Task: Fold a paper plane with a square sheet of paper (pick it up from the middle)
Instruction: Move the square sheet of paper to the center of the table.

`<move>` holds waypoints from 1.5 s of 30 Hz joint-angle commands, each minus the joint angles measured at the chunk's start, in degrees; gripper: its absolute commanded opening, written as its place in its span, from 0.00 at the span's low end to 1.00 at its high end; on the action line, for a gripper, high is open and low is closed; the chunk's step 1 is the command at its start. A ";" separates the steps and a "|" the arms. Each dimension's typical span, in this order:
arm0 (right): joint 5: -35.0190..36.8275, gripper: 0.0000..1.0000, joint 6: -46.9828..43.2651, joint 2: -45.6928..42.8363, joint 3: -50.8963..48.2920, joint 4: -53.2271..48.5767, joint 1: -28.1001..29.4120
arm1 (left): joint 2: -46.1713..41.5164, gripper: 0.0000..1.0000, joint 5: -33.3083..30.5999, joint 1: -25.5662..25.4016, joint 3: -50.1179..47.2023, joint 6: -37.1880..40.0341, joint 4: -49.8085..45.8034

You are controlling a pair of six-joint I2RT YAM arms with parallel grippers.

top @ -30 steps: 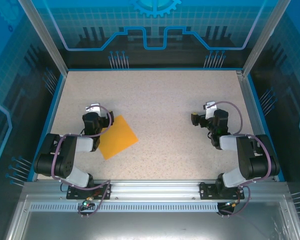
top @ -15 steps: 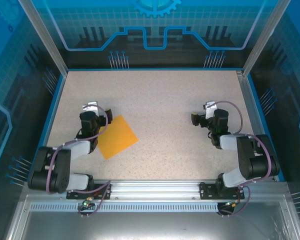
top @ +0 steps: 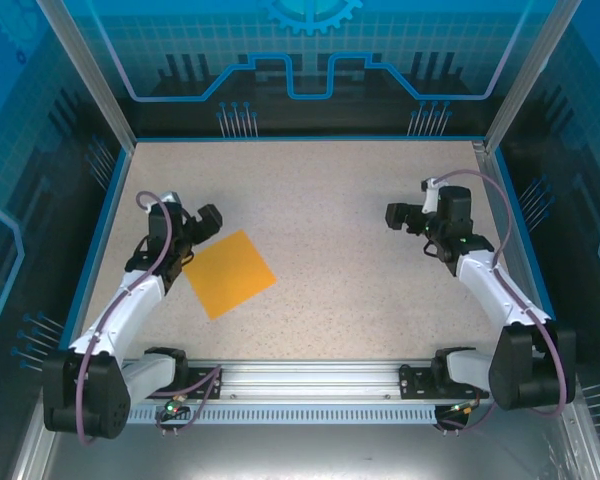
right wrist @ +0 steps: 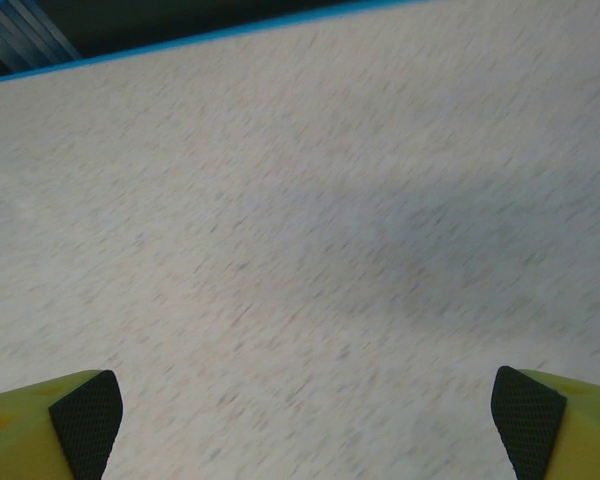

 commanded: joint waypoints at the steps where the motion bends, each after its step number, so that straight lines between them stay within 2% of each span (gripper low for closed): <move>1: -15.19 0.99 7.00 0.59 -0.35 -8.81 0.44 | 0.91 0.99 10.48 0.42 -0.15 -7.08 -6.48; 3: -17.19 0.99 7.47 2.11 0.66 -9.63 3.13 | 2.48 0.99 14.34 0.36 -0.16 -8.00 -6.42; 7: -13.45 0.99 6.87 4.29 3.19 -12.53 9.59 | 6.61 0.99 15.31 0.42 2.05 -8.47 -10.20; 13: -11.25 0.99 8.84 6.38 3.95 -11.83 14.62 | 14.43 0.99 23.20 -0.16 4.44 -8.42 -5.47; 21: -10.61 0.99 9.41 7.58 2.68 -11.05 16.68 | 27.15 0.99 22.70 -3.26 12.54 -8.30 -6.08; 27: -10.02 0.99 10.67 8.64 0.76 -10.27 17.09 | 33.31 0.99 22.26 -6.29 15.32 -8.45 -6.08; 39: -7.45 0.99 13.82 9.96 -2.62 -9.45 17.39 | 43.99 0.99 24.41 -16.97 19.98 -11.32 -1.65; 45: -9.18 0.99 15.59 10.08 -3.13 -7.83 18.67 | 46.41 0.99 24.62 -22.74 24.09 -17.51 0.95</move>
